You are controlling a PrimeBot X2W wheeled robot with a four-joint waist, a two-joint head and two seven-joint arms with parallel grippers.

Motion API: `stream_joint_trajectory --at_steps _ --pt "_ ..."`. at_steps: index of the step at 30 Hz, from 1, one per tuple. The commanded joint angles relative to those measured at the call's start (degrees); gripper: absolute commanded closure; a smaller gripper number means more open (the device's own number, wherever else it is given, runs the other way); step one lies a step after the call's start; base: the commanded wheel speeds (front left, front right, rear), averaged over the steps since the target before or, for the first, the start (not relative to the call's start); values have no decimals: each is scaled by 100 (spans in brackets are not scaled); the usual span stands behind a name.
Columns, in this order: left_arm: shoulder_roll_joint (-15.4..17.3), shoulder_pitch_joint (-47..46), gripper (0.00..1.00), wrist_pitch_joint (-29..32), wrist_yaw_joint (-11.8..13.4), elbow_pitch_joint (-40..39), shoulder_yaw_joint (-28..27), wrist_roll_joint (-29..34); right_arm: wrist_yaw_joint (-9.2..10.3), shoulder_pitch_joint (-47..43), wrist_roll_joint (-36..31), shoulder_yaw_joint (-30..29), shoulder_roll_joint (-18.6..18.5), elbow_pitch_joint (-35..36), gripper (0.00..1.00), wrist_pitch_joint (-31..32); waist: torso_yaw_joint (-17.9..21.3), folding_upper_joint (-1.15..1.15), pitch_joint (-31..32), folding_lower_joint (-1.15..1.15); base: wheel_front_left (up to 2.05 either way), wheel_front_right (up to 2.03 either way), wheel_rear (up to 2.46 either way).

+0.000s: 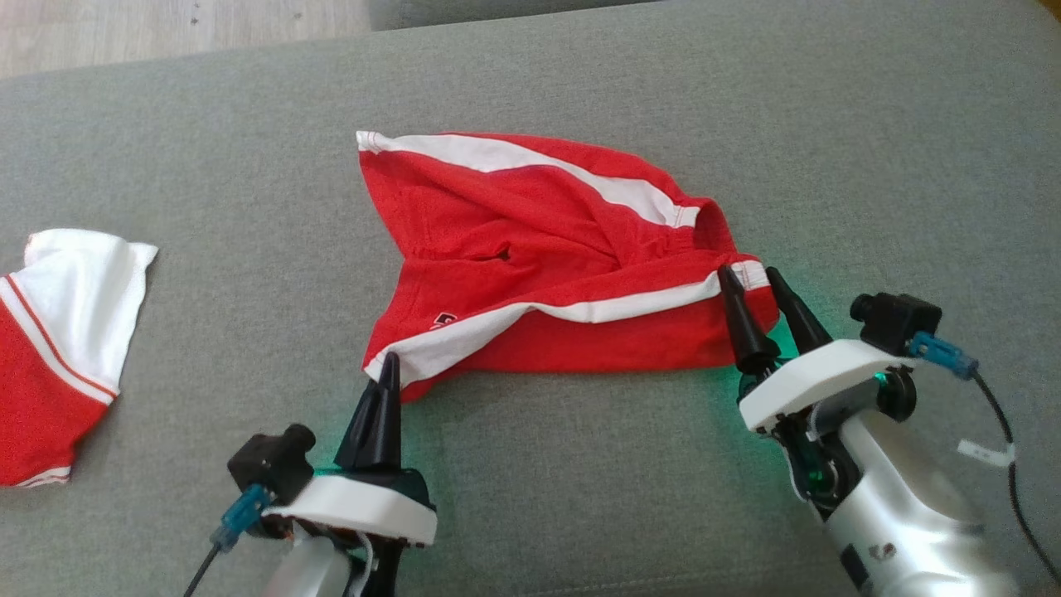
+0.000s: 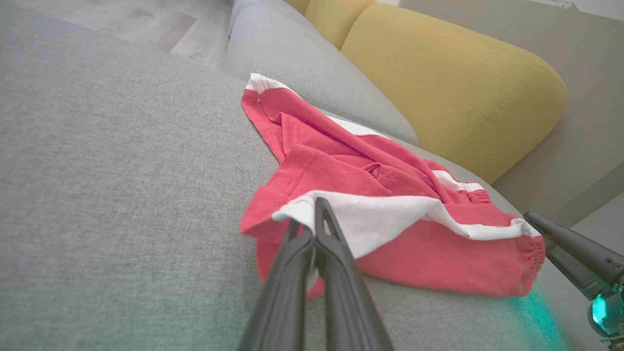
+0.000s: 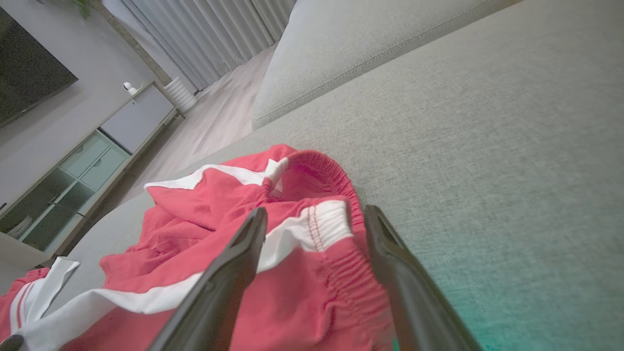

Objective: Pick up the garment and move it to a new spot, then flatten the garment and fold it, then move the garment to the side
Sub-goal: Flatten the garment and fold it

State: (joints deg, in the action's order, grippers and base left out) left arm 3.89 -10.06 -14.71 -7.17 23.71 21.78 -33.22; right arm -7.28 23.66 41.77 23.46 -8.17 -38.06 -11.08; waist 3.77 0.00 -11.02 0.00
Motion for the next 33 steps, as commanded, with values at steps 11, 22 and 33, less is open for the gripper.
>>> stream_joint_trajectory --at_steps 11,22,33 --pt "-35 -31 100 -29 -32 -86 -236 91 -21 414 1072 1438 -909 435 0 614 -43 0 52 0 0 0 0" --pt "-54 -8 100 -29 -32 -78 -253 101 -21 666 1897 2242 -1458 670 0 574 -94 0 25 0 0 0 0" --pt "-59 -31 100 -29 -32 -71 -275 151 -21 946 2326 2653 -1607 578 100 271 -86 0 -38 0 0 0 0"
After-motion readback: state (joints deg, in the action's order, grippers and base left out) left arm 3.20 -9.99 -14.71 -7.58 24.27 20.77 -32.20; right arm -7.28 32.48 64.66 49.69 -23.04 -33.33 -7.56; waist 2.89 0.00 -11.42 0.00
